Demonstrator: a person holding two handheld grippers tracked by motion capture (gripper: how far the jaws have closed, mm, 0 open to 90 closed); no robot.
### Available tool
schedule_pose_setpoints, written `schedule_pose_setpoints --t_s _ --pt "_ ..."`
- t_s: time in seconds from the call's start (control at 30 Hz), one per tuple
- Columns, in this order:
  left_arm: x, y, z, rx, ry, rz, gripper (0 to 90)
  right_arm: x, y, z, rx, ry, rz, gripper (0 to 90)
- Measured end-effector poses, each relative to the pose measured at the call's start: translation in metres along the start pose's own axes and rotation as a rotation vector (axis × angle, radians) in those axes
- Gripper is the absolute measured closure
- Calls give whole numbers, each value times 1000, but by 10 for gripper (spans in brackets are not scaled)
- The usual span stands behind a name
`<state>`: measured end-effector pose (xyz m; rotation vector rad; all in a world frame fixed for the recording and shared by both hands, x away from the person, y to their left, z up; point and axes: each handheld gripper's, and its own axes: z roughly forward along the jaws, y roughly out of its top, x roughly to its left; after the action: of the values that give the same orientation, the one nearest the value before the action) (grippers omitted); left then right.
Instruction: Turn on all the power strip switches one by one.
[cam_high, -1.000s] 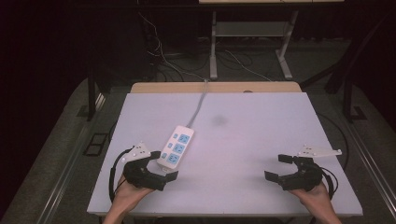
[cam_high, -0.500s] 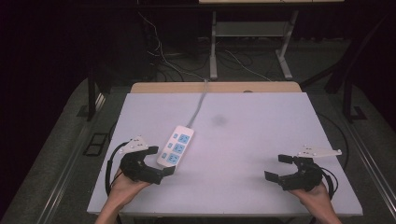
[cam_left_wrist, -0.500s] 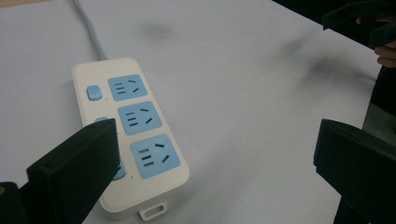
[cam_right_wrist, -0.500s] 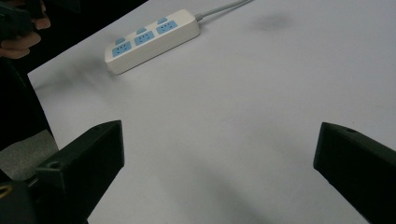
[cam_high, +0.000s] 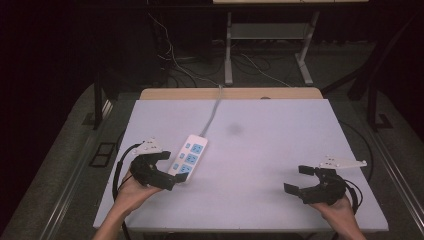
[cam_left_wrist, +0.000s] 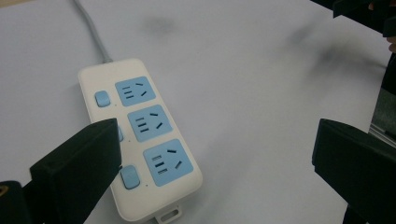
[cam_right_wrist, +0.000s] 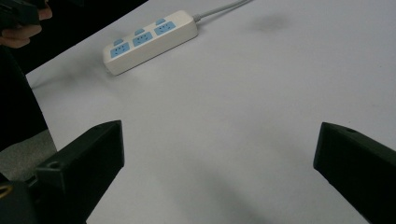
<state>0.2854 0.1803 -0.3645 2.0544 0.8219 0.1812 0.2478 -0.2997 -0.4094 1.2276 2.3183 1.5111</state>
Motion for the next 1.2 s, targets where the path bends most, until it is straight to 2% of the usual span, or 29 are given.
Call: schedule_pose_setpoints --t_s 0.27,0.77,1.0,1.07,1.1,1.17,1.2 --pt "13 4 2 42 18 4 25 0 0 0 4 0 1 17" --pt "36 3 5 61 35 -32 84 0 0 0 0 -9 2 17" --pt "43 2 9 88 47 -44 161 -1 -1 -1 -7 -18 6 17" --pt "45 2 10 97 43 -48 242 -2 -1 -1 -9 -20 9 17" --pt "45 1 11 100 45 -53 242 -2 -1 -1 -9 -20 9 17" --pt "46 1 13 115 58 -56 332 -2 -1 -1 -12 -18 9 17" --pt "46 1 13 120 61 -57 349 -2 -1 -2 -12 -17 12 17"
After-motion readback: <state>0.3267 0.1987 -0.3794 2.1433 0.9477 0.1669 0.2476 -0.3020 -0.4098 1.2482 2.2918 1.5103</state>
